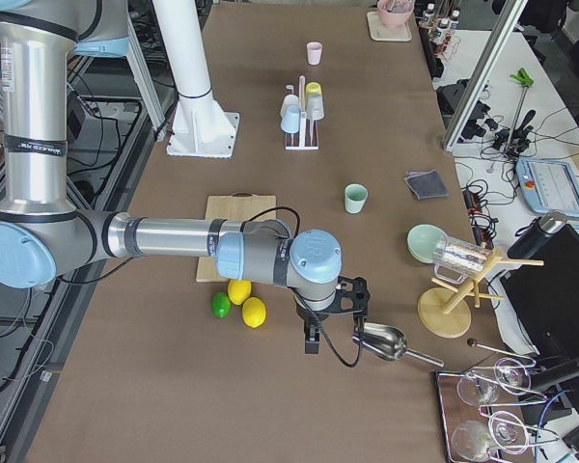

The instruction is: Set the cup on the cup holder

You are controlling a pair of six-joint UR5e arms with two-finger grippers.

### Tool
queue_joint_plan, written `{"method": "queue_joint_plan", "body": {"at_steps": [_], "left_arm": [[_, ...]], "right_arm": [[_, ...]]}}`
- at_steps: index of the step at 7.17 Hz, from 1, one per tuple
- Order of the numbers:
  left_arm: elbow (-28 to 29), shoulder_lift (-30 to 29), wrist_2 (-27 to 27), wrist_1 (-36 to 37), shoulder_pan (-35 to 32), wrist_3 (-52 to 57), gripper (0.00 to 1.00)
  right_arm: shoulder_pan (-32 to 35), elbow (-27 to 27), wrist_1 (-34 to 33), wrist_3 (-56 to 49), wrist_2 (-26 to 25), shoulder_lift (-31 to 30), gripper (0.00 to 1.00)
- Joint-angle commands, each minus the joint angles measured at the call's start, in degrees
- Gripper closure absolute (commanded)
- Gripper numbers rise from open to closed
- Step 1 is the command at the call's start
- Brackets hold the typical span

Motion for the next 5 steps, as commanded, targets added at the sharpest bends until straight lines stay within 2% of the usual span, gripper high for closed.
{"method": "queue_joint_plan", "body": {"at_steps": [1,5], "left_arm": [[-0.54,0.14,0.00,0.00,-0.02,0.02,0.02],[-0.71,0.14,-0.18,0.00,-0.10,-0.07,0.02]], "right_arm": [[-0.03,-0.07,0.07,-0.08,0.00,0.08,0.00],[-0.47,-0.25,0.07,0.01,-0.08,0.08,0.00]]}}
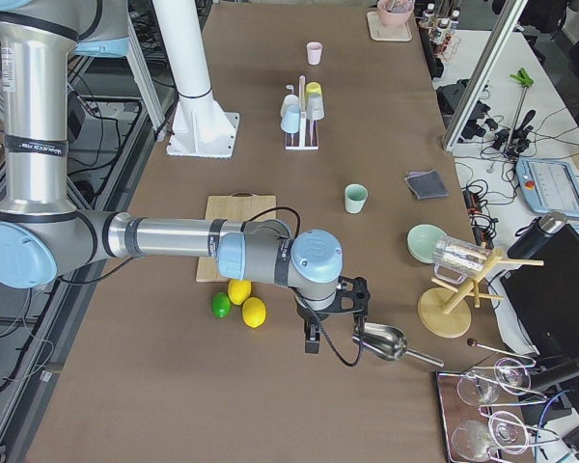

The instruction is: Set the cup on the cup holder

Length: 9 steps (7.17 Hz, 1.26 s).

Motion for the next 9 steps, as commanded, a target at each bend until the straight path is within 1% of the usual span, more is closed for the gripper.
{"method": "queue_joint_plan", "body": {"at_steps": [1,4,7,8,9], "left_arm": [[-0.43,0.14,-0.07,-0.06,-0.06,0.00,0.02],[-0.43,0.32,0.19,0.03,0.29,0.00,0.02],[-0.08,0.32,0.37,-0.06,0.73,0.43,0.02],[0.27,0.67,0.63,-0.41,0.99,0.78,0.02],[0.19,-0.11,0.81,0.72,1.69,0.79,0.02]], "right_arm": [[-0.22,-0.07,0.04,0.00,-0.01,0.00,0.00],[-0.40,-0.07,0.13,0.18,0.26,0.00,0.00],[-2.24,0.46,0.65,-0.17,0.69,0.35,0.00],[-2.42,1.42,0.65,0.09,0.87,0.53,0.00],[-3.46,3.43,0.48,0.18,0.70,1.31,0.00]]}}
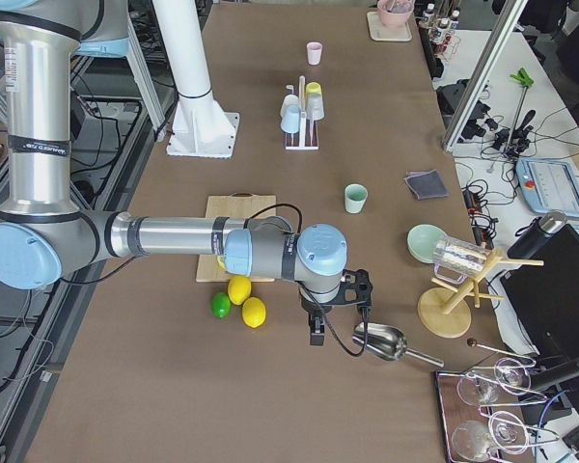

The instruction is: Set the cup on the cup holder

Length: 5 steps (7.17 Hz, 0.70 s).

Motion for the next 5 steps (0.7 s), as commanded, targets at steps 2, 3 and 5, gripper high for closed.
{"method": "queue_joint_plan", "body": {"at_steps": [2,3,5], "left_arm": [[0.51,-7.14,1.45,9.50,8.78,-0.03,0.02],[2.52,-11.18,3.55,12.25,9.60,-0.03,0.02],[3.94,-16.47,5.41,14.73,16.06,0.05,0.02]], "right_arm": [[-4.49,2.38,0.23,0.33,-0.01,2.61,0.00],[-6.51,2.38,0.23,3.38,0.07,4.71,0.00],[-12.82,2.64,0.23,7.27,-0.01,11.03,0.00]]}}
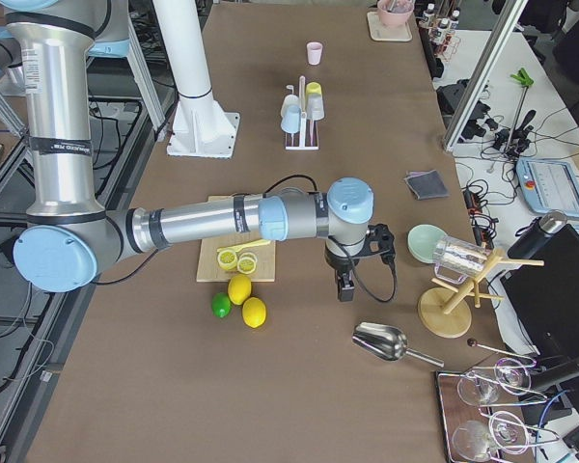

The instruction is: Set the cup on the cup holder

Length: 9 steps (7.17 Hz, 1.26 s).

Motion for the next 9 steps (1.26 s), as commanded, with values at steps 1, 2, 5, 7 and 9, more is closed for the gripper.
{"method": "queue_joint_plan", "body": {"at_steps": [1,2,5,7,9], "left_arm": [[0.76,-5.97,4.17,1.18,7.88,0.16,0.02],[0.85,-7.39,5.07,1.18,11.13,0.16,0.02],[5.82,-17.71,4.73,10.79,14.94,0.25,0.02],[13.82,-26.17,4.90,16.51,15.03,6.26,0.02],[17.00,-32.07,5.87,30.31,14.95,16.37,0.02]], "right_arm": [[-8.38,-0.36,-0.12,5.19,-0.49,7.85,0.00],[-12.60,-0.36,-0.03,14.09,-1.01,11.28,0.00],[-21.07,-3.15,-0.64,26.56,-6.46,20.43,0.00],[-21.34,-12.35,-1.95,27.02,-6.03,28.76,0.00],[-21.60,-26.83,-2.85,26.93,-5.07,39.22,0.00]]}}
